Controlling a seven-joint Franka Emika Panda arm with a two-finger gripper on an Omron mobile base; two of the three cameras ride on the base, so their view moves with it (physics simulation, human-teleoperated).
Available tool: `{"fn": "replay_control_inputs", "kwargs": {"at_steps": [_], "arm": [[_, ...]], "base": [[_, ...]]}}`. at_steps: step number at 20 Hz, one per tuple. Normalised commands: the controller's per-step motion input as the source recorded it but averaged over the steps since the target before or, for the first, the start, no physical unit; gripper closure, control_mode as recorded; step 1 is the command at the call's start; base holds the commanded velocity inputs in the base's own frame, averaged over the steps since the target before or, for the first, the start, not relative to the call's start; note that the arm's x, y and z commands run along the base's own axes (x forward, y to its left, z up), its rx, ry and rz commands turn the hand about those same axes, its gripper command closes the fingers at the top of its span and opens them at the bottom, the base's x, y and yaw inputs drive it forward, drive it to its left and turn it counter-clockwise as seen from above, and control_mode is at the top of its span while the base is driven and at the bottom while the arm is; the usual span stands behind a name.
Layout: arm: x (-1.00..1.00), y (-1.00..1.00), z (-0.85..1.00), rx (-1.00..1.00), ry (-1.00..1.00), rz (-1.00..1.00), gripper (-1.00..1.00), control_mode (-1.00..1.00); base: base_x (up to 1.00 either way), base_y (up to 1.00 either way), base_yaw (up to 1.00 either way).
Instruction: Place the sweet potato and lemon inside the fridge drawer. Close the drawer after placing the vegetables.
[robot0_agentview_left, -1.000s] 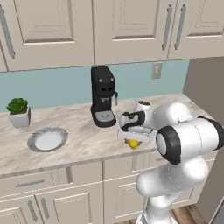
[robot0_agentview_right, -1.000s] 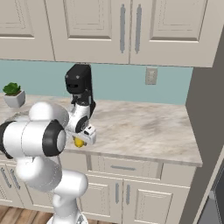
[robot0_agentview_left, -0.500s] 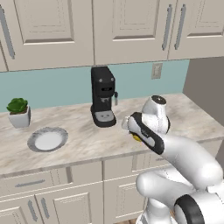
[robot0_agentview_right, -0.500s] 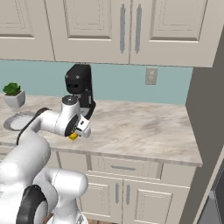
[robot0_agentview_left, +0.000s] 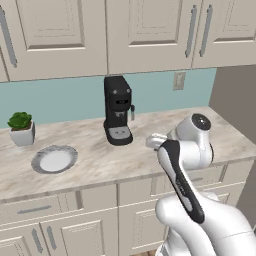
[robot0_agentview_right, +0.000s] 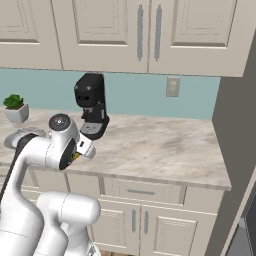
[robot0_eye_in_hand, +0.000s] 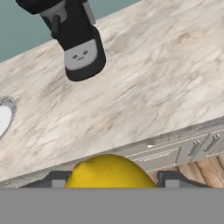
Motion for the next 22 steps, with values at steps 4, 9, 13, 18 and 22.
{"fn": "replay_control_inputs", "kwargs": {"at_steps": [4,9,13,18,22], "arm": [[-0.55,0.00,0.00,0.00,-0.06,0.00,1.00,-1.00],[-0.09,0.04,0.00,0.00,-0.01,0.01,1.00,-1.00],[-0.24,0.15,0.00,-0.06,-0.09,0.02,1.00,-1.00],[0.00,0.00,0.00,0.00,0.00,0.00,1.00,1.00],[0.00,0.00,0.00,0.00,0.00,0.00,1.00,1.00]], "base": [[0.00,0.00,0.00],[0.00,0.00,0.00],[0.00,0.00,0.00],[-1.00,0.00,0.00],[-1.00,-0.23,-0.06]]}}
